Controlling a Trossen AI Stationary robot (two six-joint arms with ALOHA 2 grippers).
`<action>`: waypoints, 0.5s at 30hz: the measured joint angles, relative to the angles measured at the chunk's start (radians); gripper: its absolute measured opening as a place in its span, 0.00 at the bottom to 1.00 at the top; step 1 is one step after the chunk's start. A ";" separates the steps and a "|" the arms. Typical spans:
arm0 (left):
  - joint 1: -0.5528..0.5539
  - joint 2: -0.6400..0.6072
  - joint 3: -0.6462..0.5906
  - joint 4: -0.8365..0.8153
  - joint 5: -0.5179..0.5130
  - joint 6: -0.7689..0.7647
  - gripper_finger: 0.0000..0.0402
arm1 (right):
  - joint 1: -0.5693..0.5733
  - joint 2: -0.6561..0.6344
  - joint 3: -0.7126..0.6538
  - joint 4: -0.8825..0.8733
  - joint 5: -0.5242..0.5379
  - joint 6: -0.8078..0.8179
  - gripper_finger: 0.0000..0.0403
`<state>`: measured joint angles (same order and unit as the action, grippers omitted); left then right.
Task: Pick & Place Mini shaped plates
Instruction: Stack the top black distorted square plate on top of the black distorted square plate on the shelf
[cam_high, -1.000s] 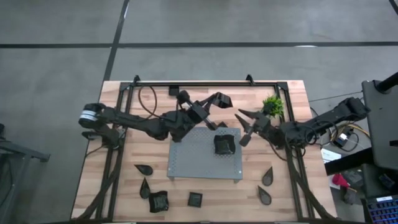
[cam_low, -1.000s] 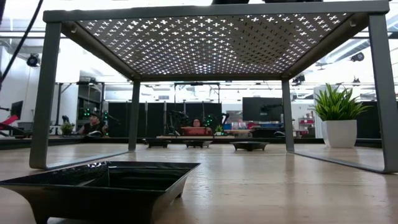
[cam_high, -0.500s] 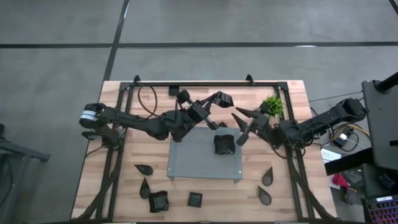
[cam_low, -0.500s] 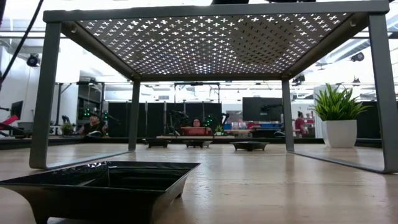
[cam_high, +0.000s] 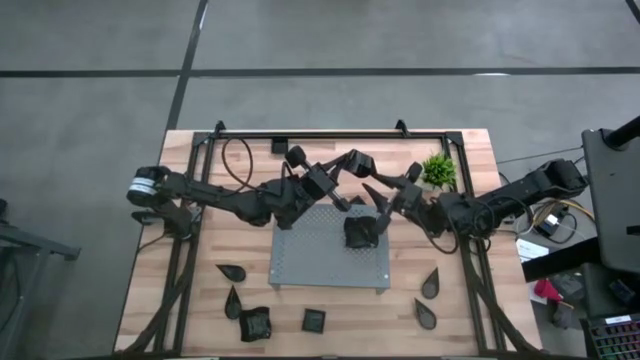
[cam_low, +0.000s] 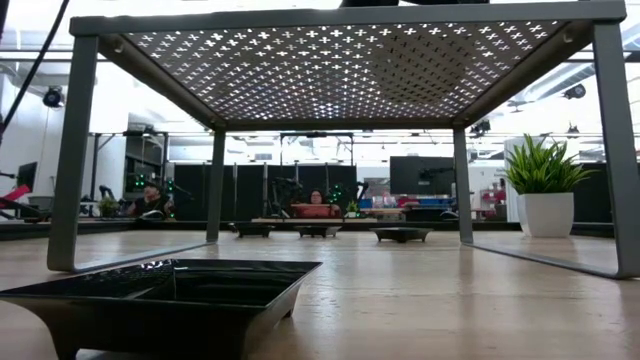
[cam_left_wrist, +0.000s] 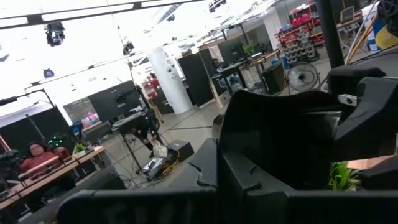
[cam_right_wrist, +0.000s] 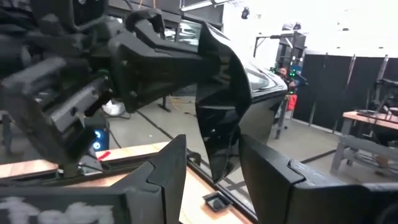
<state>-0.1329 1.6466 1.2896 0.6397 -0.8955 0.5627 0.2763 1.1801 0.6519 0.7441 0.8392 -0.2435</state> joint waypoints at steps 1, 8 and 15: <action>-0.001 0.000 0.000 0.000 0.000 0.003 0.00 | -0.001 0.000 0.003 0.000 0.001 -0.006 0.34; -0.016 0.000 -0.001 -0.004 0.004 0.015 0.00 | -0.001 -0.016 0.007 0.002 0.051 -0.026 0.29; -0.026 0.000 -0.002 0.000 0.000 0.031 0.00 | -0.002 -0.026 0.004 0.000 0.051 -0.026 0.23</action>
<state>-0.1593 1.6466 1.2877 0.6398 -0.8957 0.5934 0.2745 1.1544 0.6561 0.7443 0.8898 -0.2695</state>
